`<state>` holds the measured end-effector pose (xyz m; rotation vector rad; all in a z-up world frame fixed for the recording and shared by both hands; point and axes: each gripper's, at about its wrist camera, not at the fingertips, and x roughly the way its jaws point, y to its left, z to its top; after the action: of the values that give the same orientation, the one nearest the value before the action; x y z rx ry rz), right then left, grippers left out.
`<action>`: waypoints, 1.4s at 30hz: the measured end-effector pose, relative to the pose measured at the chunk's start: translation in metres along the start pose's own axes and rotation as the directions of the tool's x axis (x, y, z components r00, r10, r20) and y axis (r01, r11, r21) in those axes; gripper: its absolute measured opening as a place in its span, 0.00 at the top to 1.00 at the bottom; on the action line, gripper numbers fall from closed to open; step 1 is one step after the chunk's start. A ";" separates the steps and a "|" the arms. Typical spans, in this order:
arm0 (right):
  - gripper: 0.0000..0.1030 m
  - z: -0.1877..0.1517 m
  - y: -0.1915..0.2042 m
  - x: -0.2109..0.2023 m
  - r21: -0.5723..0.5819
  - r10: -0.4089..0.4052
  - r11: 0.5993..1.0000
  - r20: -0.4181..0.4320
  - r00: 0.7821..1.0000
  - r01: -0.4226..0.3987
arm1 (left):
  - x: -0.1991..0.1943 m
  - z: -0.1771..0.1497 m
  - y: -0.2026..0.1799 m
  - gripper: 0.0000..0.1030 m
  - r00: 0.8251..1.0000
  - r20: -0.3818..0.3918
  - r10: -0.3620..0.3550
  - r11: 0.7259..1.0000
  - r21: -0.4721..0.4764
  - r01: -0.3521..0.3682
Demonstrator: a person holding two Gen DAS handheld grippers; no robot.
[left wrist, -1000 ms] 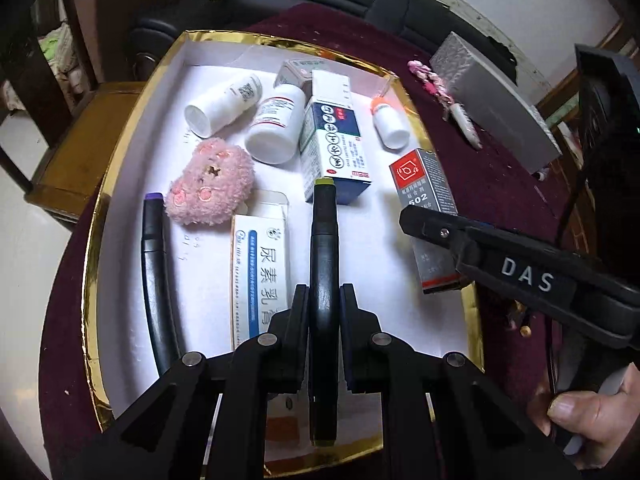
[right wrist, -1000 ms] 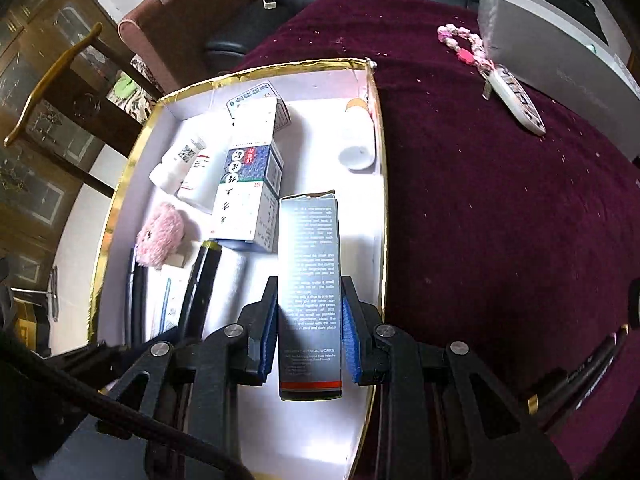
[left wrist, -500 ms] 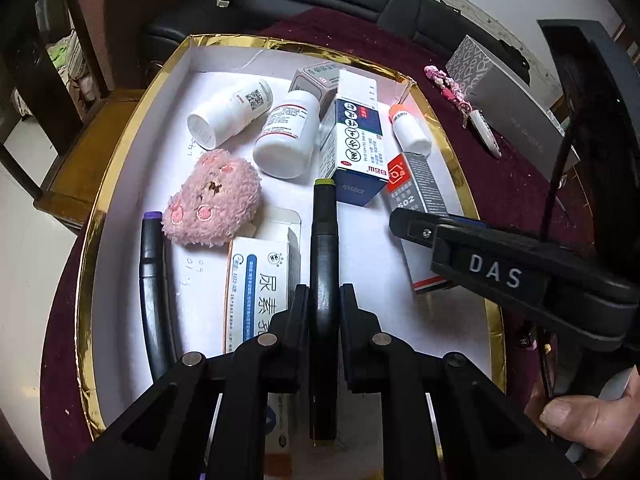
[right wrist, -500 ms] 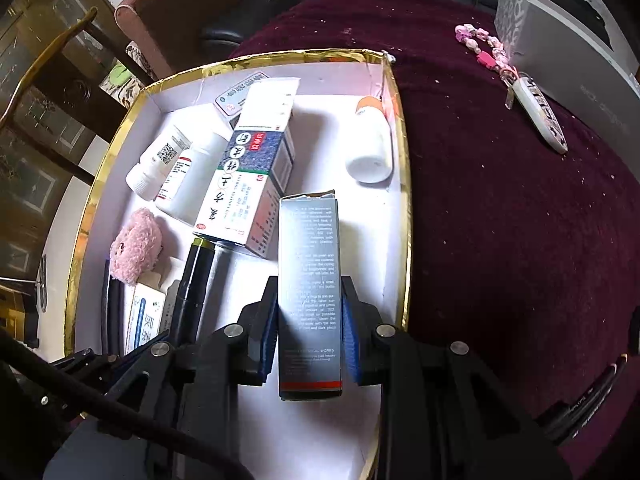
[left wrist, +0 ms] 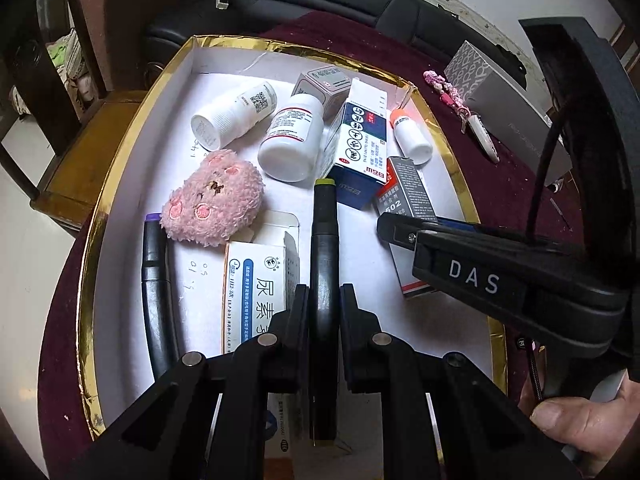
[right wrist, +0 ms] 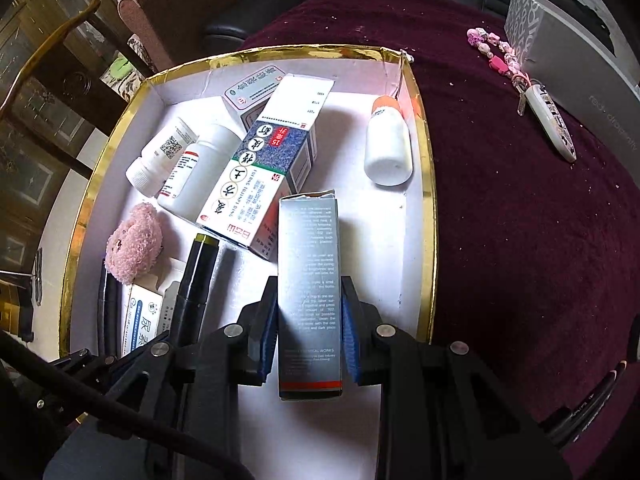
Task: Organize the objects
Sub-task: 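Open both grippers to release the marker and box into the tray, then move both grippers back to the markers on the carpet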
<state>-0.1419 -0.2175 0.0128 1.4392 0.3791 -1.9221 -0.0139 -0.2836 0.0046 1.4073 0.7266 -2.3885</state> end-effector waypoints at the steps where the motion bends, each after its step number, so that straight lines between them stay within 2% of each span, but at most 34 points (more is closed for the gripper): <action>1: 0.76 0.000 0.000 0.000 0.000 0.000 1.000 -0.001 1.000 0.000 | 0.000 0.000 0.001 0.89 1.000 0.000 -0.005 1.000 -0.003 0.005; 4: 0.75 -0.001 0.001 0.000 0.003 0.003 1.000 -0.009 1.000 -0.003 | -0.002 -0.002 0.002 0.88 1.000 -0.003 -0.022 1.000 -0.013 0.022; 12: 0.63 -0.007 0.000 -0.013 0.029 0.019 0.999 0.003 1.000 -0.019 | -0.007 -0.006 0.004 0.88 0.999 -0.004 -0.034 0.999 -0.027 0.034; 19: 0.63 -0.019 -0.004 -0.038 0.048 0.042 0.998 0.044 0.998 -0.044 | -0.018 -0.010 -0.004 0.88 0.999 0.016 -0.045 0.999 -0.010 0.045; 25: 0.61 -0.037 -0.020 -0.064 0.128 0.068 0.989 0.097 0.993 -0.080 | -0.027 -0.009 -0.015 0.88 0.998 0.036 -0.055 0.999 0.006 0.054; 27: 0.54 -0.048 -0.040 -0.074 0.192 0.058 0.978 0.118 0.991 -0.080 | -0.031 -0.009 -0.018 0.88 0.997 0.056 -0.057 0.998 0.009 0.056; 29: 0.50 -0.057 -0.062 -0.078 0.252 0.055 0.964 0.121 0.991 -0.084 | -0.038 -0.008 -0.026 0.88 0.995 0.081 -0.060 0.998 0.027 0.058; 31: 0.50 -0.066 -0.088 -0.071 0.312 0.028 0.949 0.078 0.997 -0.051 | -0.044 -0.007 -0.034 0.88 0.994 0.091 -0.067 0.997 0.055 0.062; 35: 0.50 -0.087 -0.125 -0.055 0.383 0.036 0.923 0.018 0.999 -0.040 | -0.047 -0.008 -0.059 0.88 0.992 0.084 -0.097 0.988 0.132 0.085; 37: 0.50 -0.101 -0.137 -0.057 0.408 0.058 0.911 0.019 0.998 -0.061 | -0.046 -0.010 -0.075 0.88 0.990 0.070 -0.124 0.976 0.187 0.109; 40: 0.50 -0.118 -0.146 -0.068 0.412 0.036 0.910 0.017 0.999 -0.040 | -0.040 -0.014 -0.101 0.88 0.987 0.022 -0.159 0.947 0.285 0.146; 42: 0.50 -0.133 -0.157 -0.083 0.441 0.070 0.893 0.061 0.996 -0.090 | -0.037 -0.017 -0.117 0.88 0.984 -0.006 -0.176 0.930 0.327 0.168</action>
<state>-0.1402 0.0040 0.0172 1.6620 -0.1554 -2.0526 -0.0384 -0.1775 0.0625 1.4871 0.4797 -2.7596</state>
